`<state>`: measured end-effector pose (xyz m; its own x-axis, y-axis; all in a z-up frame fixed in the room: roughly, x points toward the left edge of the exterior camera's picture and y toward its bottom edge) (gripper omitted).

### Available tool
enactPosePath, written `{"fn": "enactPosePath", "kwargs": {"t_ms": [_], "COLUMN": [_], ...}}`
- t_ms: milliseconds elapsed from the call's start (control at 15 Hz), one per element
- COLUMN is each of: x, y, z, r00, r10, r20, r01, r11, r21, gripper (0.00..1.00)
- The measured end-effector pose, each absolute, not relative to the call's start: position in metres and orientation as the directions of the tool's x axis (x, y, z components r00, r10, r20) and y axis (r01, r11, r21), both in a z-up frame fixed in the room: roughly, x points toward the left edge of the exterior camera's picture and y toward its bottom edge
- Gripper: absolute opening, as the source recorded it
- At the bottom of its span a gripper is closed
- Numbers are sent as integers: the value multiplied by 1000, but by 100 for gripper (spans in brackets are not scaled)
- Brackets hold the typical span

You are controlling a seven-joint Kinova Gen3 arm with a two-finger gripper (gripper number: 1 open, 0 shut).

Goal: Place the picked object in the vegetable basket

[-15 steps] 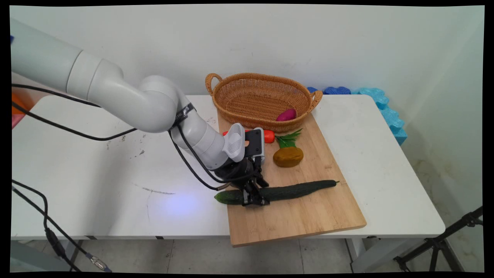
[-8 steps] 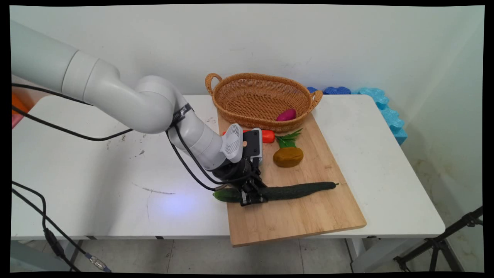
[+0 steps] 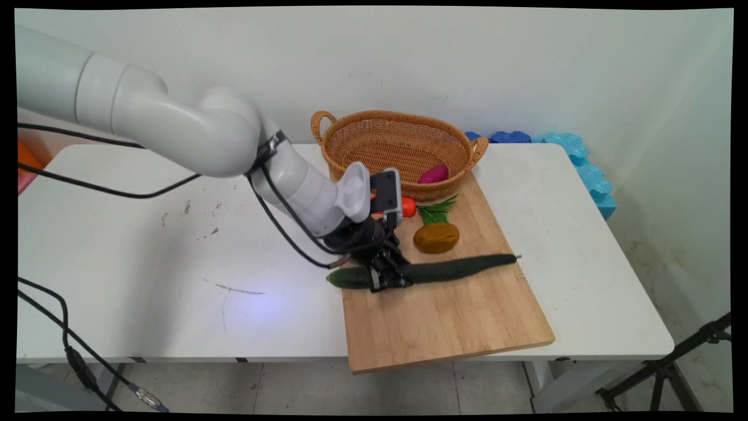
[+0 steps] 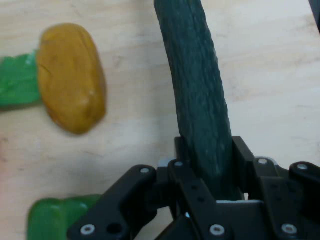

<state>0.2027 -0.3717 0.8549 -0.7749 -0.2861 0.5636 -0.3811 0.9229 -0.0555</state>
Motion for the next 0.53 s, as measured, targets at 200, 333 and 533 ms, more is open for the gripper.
{"fn": "enactPosePath", "kwargs": {"t_ms": [200,333,533], "x": [207,211,220], "y": [-381,-389,-408], "z": [870,880,896], "r00": [-774,-777,-784], "r10": [-276,-264,-235], "r20": [569,572,574], "r01": [-382,-380,-372], "r11": [921,921,919], "r21": [-73,-91,-131], "gripper": [0,0,0]}}
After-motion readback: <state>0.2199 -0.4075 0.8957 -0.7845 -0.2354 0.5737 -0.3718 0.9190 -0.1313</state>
